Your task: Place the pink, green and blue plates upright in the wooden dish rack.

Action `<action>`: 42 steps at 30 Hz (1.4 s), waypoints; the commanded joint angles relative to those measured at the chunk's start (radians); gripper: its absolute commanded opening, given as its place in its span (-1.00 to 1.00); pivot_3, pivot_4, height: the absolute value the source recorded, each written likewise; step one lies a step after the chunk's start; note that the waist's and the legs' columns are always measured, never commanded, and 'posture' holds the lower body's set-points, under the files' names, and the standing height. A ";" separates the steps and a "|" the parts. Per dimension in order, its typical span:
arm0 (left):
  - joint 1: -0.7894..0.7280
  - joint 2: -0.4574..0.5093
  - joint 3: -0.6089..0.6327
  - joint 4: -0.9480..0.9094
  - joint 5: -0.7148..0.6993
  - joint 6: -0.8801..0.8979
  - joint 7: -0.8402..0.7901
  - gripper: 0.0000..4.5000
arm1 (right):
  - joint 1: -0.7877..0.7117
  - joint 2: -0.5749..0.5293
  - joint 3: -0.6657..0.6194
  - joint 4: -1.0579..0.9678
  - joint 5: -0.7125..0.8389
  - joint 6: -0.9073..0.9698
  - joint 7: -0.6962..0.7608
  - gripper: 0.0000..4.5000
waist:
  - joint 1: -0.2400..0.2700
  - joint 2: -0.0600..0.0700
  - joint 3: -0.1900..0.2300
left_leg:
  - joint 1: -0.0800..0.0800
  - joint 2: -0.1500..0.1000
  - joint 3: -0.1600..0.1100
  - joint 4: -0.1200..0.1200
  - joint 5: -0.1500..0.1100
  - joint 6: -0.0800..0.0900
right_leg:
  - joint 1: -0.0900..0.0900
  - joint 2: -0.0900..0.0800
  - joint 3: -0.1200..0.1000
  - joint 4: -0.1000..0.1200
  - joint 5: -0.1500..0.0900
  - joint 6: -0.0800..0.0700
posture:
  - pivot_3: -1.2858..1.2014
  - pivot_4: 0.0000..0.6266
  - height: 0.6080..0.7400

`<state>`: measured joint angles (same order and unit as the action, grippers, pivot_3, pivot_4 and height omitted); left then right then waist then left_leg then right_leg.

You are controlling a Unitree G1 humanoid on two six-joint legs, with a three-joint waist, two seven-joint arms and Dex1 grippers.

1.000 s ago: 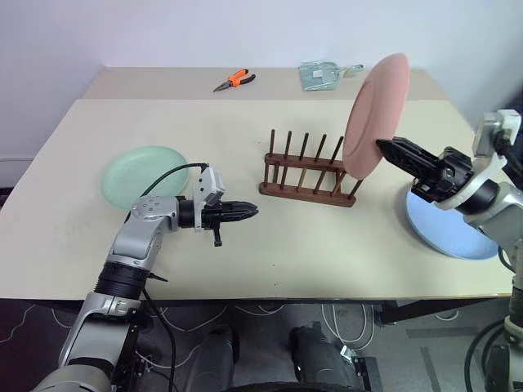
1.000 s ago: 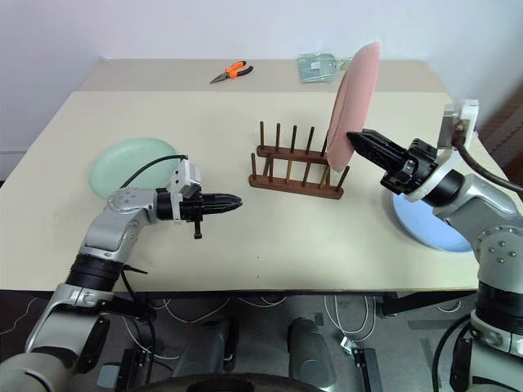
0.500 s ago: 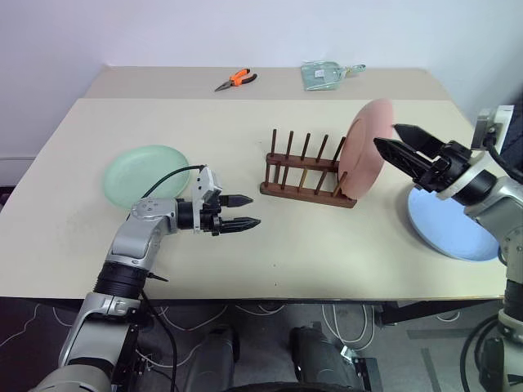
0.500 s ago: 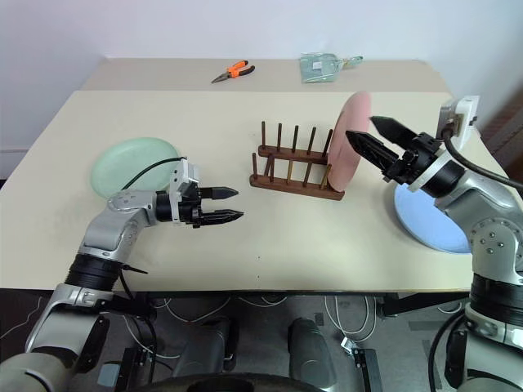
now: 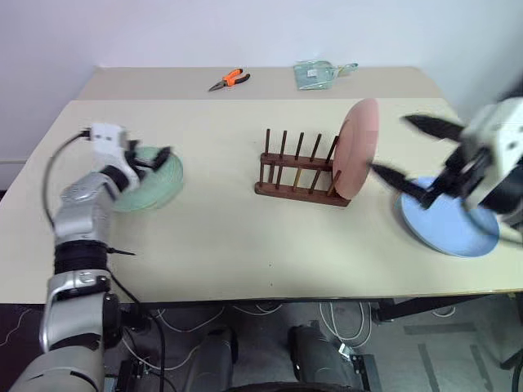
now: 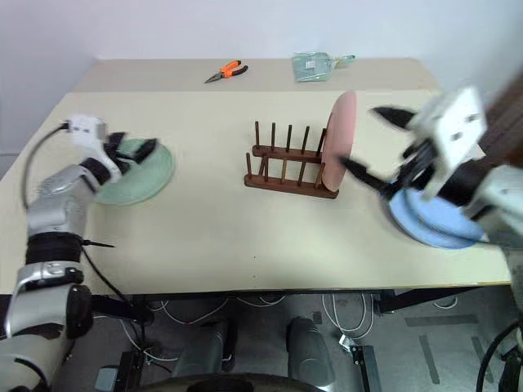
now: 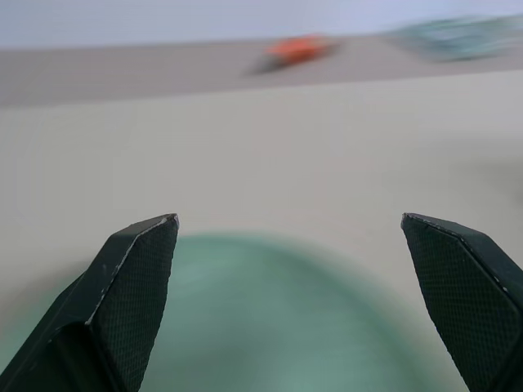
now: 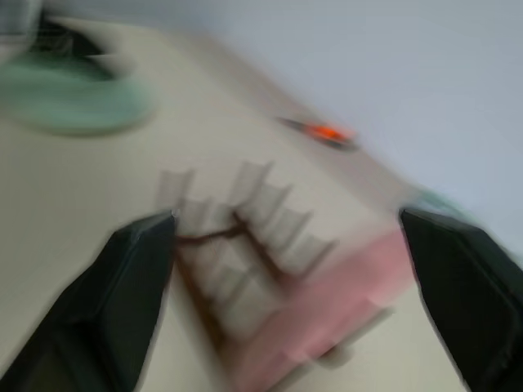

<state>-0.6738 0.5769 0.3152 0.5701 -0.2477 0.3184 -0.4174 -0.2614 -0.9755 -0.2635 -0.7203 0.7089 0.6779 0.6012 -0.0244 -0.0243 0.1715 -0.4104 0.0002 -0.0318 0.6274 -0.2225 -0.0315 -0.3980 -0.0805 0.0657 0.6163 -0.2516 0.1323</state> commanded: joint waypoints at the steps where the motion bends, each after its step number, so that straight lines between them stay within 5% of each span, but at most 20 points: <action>1: -0.013 0.024 0.058 0.051 0.020 0.075 0.163 1.00 | -0.053 0.063 0.189 -0.065 -0.074 0.002 -0.045 0.99 | 0.008 -0.002 0.001 | 0.000 -0.001 0.000 0.001 0.000 0.000 | 0.000 -0.001 0.000 0.000 0.000 0.000 | 0.03 -0.52 0.88; 7: 0.023 -0.028 0.152 -0.034 -0.114 0.313 0.211 0.89 | -0.052 0.174 0.336 -0.032 -0.169 -0.032 -0.050 1.00 | 0.023 -0.010 0.004 | -0.005 -0.002 -0.002 0.003 0.000 0.000 | 0.000 -0.003 -0.003 -0.002 0.000 0.000 | 0.03 -0.52 0.88; 10: 0.058 -0.068 0.185 -0.119 -0.172 0.429 0.241 0.42 | -0.035 0.199 0.353 -0.025 -0.195 -0.046 -0.039 1.00 | 0.031 -0.010 0.004 | -0.004 -0.003 -0.002 0.003 0.000 -0.001 | 0.000 -0.006 -0.003 -0.001 0.001 0.000 | 0.03 -0.52 0.88; 16: 0.069 -0.121 0.229 -0.184 -0.212 0.484 0.305 -0.97 | -0.013 0.208 0.353 -0.010 -0.251 -0.056 -0.035 1.00 | 0.034 -0.010 0.004 | -0.004 -0.004 -0.002 0.003 0.000 -0.001 | 0.000 -0.006 -0.004 -0.001 0.001 -0.001 | 0.03 -0.52 0.88; 21: 0.046 -0.170 0.177 -0.290 -0.254 0.391 0.193 -0.99 | -0.033 0.186 0.357 0.003 -0.316 -0.045 -0.040 1.00 | 0.038 -0.010 0.004 | -0.004 -0.004 -0.002 0.003 0.000 -0.001 | 0.001 -0.006 -0.005 -0.002 -0.001 -0.004 | 0.03 -0.52 0.88; 25: 0.004 -0.195 0.052 -0.459 -0.262 0.314 0.058 -0.99 | -0.101 0.163 0.466 0.054 -0.531 -0.133 -0.064 1.00 | 0.036 -0.011 0.005 | -0.006 -0.005 -0.002 0.003 0.001 -0.002 | -0.001 -0.007 -0.005 -0.002 -0.001 -0.005 | 0.03 -0.52 0.88; 36: -0.163 -0.272 -0.073 -0.617 -0.334 0.374 0.024 -0.99 | -0.379 0.271 0.724 0.387 -1.066 -0.397 -0.129 1.00 | 0.008 -0.010 0.005 | -0.007 -0.005 -0.003 0.002 0.002 -0.003 | -0.003 -0.004 -0.006 -0.002 0.001 -0.001 | 0.03 -0.52 0.88; 39: -0.154 -0.280 -0.082 -0.637 -0.345 0.383 0.028 -1.00 | -0.390 0.299 0.718 0.424 -1.119 -0.428 -0.126 0.60 | 0.008 -0.010 0.005 | -0.007 -0.004 -0.003 0.002 0.002 -0.002 | -0.003 -0.004 -0.006 -0.001 0.002 -0.001 | 0.03 -0.52 0.88; 42: -0.136 -0.279 -0.084 -0.638 -0.342 0.383 0.031 -1.00 | -0.378 0.319 0.702 0.424 -1.145 -0.442 -0.113 -0.10 | 0.009 -0.010 0.005 | -0.007 -0.004 -0.003 0.002 0.002 -0.002 | -0.003 -0.004 -0.006 -0.001 0.002 0.000 | 0.03 -0.52 0.88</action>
<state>-0.8014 0.2948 0.2252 -0.0192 -0.5676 0.7108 -0.3816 -0.6302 -0.6664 0.4625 -0.2812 -0.4165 0.2527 0.4853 -0.0157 -0.0343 0.1764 -0.4175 -0.0042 -0.0351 0.6295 -0.2208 -0.0340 -0.4011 -0.0843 0.0599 0.6153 -0.2497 0.1319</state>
